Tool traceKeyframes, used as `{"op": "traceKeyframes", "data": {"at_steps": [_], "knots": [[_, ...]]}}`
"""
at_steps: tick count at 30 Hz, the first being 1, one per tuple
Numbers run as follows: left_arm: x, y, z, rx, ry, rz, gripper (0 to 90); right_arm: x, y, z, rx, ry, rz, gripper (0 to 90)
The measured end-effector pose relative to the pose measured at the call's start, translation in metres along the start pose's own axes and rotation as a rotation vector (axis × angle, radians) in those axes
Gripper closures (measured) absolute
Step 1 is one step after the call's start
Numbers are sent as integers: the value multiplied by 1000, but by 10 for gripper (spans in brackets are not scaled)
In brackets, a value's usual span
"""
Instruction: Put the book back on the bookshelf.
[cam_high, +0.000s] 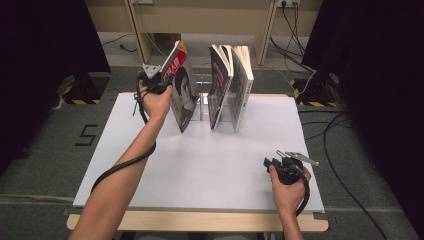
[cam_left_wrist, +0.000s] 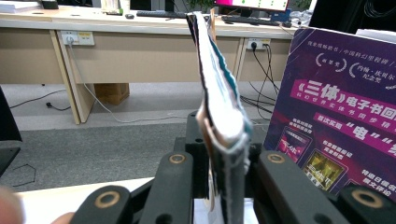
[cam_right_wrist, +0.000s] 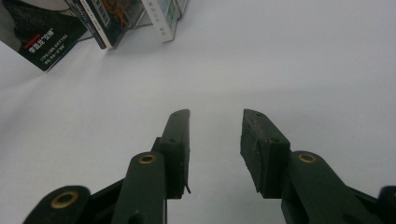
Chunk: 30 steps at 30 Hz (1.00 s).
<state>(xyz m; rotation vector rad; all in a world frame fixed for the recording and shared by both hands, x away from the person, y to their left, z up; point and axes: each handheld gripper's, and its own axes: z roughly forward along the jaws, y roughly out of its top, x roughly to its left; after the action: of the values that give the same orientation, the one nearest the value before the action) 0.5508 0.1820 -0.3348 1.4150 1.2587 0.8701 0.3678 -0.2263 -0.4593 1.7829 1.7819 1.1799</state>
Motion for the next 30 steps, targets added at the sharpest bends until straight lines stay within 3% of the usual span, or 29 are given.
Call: {"op": "traceKeyframes", "data": {"at_steps": [30], "knots": [[2,-4,-3,22,-12,-23,654,-1,0,-1,-4,-3,3,629]]}}
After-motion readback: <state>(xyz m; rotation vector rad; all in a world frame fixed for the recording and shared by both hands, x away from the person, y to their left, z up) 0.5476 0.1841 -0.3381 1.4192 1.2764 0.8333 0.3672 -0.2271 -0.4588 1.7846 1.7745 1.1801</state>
